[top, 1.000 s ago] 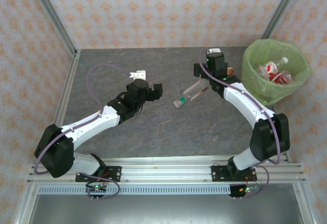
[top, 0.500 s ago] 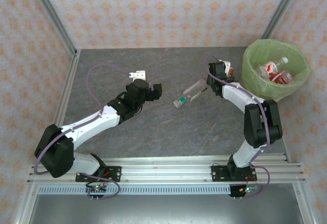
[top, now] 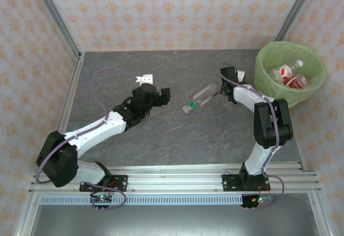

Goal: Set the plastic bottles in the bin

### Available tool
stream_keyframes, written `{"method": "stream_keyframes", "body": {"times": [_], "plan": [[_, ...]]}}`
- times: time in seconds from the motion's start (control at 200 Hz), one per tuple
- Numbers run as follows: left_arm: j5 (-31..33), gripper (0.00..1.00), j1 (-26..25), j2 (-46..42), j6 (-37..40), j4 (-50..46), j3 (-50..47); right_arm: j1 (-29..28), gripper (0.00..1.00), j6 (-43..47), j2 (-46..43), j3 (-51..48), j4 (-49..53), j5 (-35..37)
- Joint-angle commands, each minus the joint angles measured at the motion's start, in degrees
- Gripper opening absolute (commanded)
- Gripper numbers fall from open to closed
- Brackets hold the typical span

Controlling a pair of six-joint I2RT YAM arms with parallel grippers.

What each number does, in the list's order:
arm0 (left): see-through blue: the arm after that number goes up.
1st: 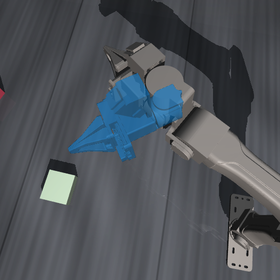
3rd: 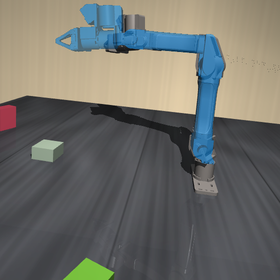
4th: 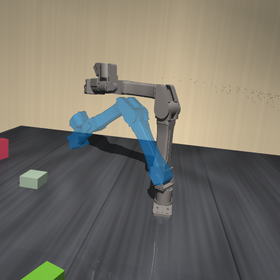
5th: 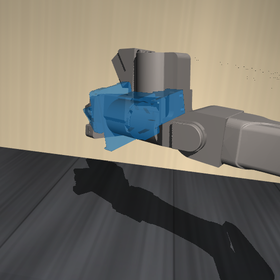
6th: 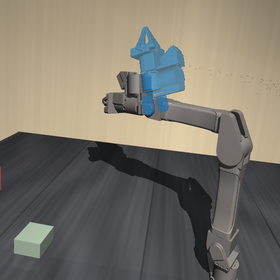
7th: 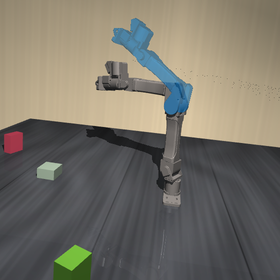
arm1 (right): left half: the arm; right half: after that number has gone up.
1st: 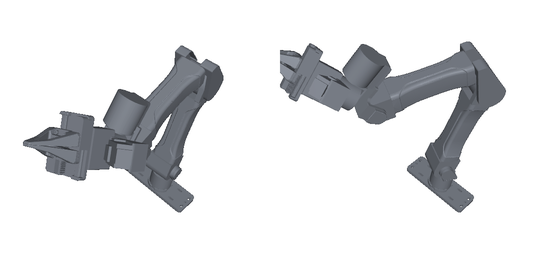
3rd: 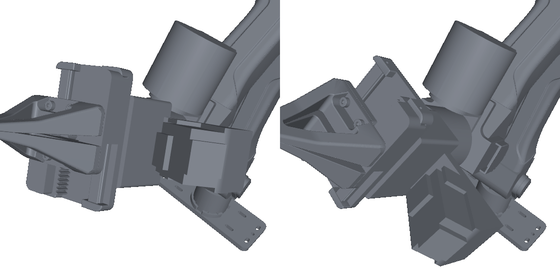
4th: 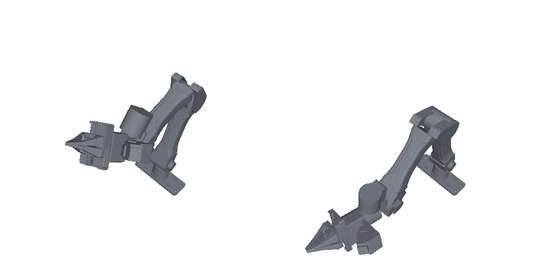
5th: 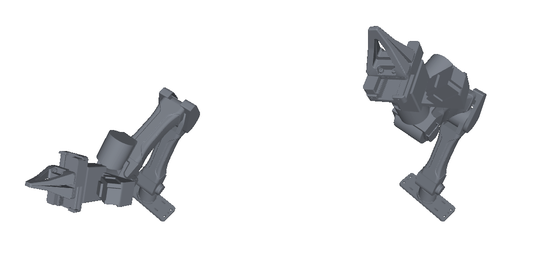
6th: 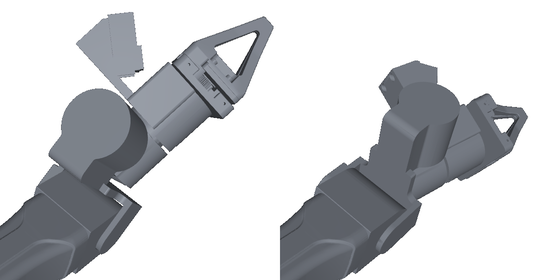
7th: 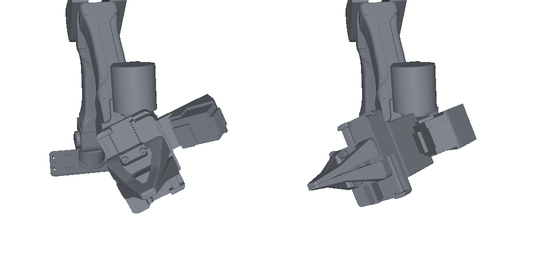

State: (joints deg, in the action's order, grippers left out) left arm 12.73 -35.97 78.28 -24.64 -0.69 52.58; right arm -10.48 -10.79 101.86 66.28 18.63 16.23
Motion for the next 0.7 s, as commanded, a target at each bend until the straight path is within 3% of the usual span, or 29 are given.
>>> {"method": "stream_keyframes", "body": {"times": [0.0, 0.696], "plan": [[2.6, 1.00, 0.4, -0.1, -1.1, -1.7, 0.4, 1.3, 0.74, -3.3, 1.6, 2.6, 6.3, 0.2], [5.1, 1.00, 0.5, 0.4, -0.3, -2.9, 0.8, 6.1, 0.71, -1.2, 13.4, 14.2, 17.0, -9.4]]}}
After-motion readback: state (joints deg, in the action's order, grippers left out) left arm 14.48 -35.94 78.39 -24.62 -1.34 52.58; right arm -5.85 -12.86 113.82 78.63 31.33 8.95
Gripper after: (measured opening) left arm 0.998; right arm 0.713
